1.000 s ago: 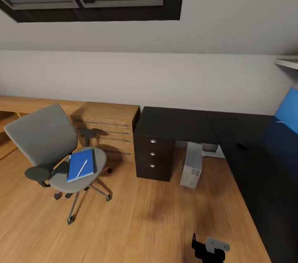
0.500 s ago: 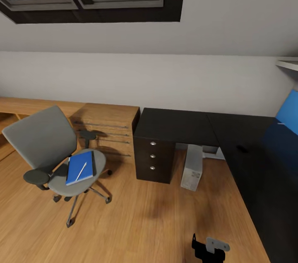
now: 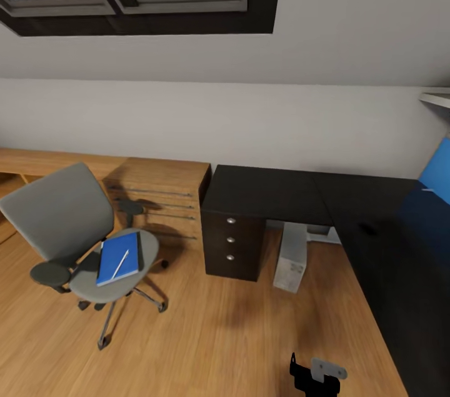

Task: In the bedroom, organize the workspace by keeping the computer under the desk, ensuring the monitor is on the desk, placing the keyboard on the desk next to the monitor, placing the mouse on the desk next to the keyboard, moving the folder from the swivel chair onto the desk next to the mouse, stacking the notebook on top of the folder with the pen on top of the notebook, and positioning the swivel chair next to the desk.

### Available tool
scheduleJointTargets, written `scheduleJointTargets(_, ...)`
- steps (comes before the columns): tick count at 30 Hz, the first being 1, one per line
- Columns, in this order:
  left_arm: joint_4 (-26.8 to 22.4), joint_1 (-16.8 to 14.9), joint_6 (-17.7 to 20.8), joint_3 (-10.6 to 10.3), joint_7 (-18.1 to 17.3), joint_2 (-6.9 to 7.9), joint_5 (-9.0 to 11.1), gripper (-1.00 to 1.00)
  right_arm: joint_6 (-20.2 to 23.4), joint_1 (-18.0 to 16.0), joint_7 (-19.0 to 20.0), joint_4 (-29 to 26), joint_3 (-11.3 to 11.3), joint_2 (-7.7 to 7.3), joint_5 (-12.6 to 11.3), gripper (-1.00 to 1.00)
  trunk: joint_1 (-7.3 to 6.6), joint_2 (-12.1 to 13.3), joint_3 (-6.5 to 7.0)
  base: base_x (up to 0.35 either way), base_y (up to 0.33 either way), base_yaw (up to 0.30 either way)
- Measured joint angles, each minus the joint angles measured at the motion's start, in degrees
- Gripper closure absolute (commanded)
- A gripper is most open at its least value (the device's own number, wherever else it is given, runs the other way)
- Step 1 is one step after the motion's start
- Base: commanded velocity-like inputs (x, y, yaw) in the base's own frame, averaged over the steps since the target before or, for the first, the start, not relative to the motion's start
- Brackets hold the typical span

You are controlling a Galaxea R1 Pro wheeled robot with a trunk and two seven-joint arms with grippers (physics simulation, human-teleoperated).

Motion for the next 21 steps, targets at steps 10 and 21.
scheduleJointTargets(10,0.02,-0.01,-0.06,0.00,0.00,0.02,0.04,-1.00,-0.02,0.06,0.00,0.00,0.00,-0.04,0.07,-1.00,-0.01,0.00,0.00,0.291,0.000,-0.189)
scheduleJointTargets(21,0.03,-0.02,-0.08,0.00,0.01,0.02,0.08,-1.00,-0.03,0.05,0.01,0.00,0.00,-0.02,0.07,-1.00,-0.02,0.00,0.00,0.327,0.000,-0.259)
